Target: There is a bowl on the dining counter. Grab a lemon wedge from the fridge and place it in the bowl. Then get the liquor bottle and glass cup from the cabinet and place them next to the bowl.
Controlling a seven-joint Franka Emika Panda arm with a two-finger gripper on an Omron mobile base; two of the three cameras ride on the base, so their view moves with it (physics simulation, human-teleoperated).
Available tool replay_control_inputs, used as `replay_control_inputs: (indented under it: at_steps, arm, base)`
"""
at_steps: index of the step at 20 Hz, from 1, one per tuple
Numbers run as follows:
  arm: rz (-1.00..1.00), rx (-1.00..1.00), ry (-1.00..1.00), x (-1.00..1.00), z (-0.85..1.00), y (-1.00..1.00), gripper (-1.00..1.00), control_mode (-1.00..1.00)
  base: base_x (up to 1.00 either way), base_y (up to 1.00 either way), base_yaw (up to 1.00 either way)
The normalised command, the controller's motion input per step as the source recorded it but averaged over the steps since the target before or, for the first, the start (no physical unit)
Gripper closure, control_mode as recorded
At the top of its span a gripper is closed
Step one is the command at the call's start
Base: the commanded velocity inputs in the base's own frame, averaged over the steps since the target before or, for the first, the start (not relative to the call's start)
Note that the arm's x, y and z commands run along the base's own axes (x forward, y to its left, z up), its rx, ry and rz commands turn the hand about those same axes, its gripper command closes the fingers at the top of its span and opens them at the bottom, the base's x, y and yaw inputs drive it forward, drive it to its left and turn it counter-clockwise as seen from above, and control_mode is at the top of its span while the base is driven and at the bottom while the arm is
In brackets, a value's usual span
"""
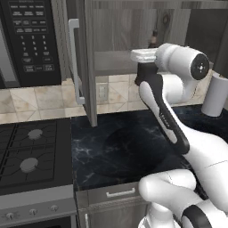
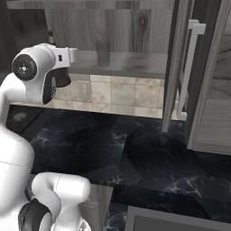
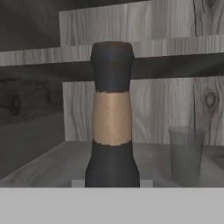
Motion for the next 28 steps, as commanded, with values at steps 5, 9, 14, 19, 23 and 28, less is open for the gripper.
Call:
replay_control_inputs:
  at_steps: [5, 9, 14, 19, 23, 28]
  arm:
    - [0.00, 0.00, 0.00, -1.00, 0.18, -0.20, 1.00, -1.00]
    - [0.00, 0.00, 0.01, -0.99, -0.10, -0.01, 1.00, -1.00]
    - [0.00, -0.01, 0.00, -0.93, -0.32, 0.01, 1.00, -1.00]
    - [0.00, 0.00, 0.00, -0.81, -0.14, 0.00, 1.00, -1.00]
    - [0.00, 0.00, 0.00, -0.18, -0.01, 0.00, 1.00, 1.00]
    - [0.00, 0.00, 0.00, 0.00, 0.00, 0.00, 1.00, 1.00]
  base:
    - [0.00, 0.00, 0.00]
    - [0.00, 0.00, 0.00]
    - [0.00, 0.00, 0.00]
    - [0.00, 0.00, 0.00]
    - [-0.52, 0.02, 0.00]
    - [-0.72, 0.50, 0.06]
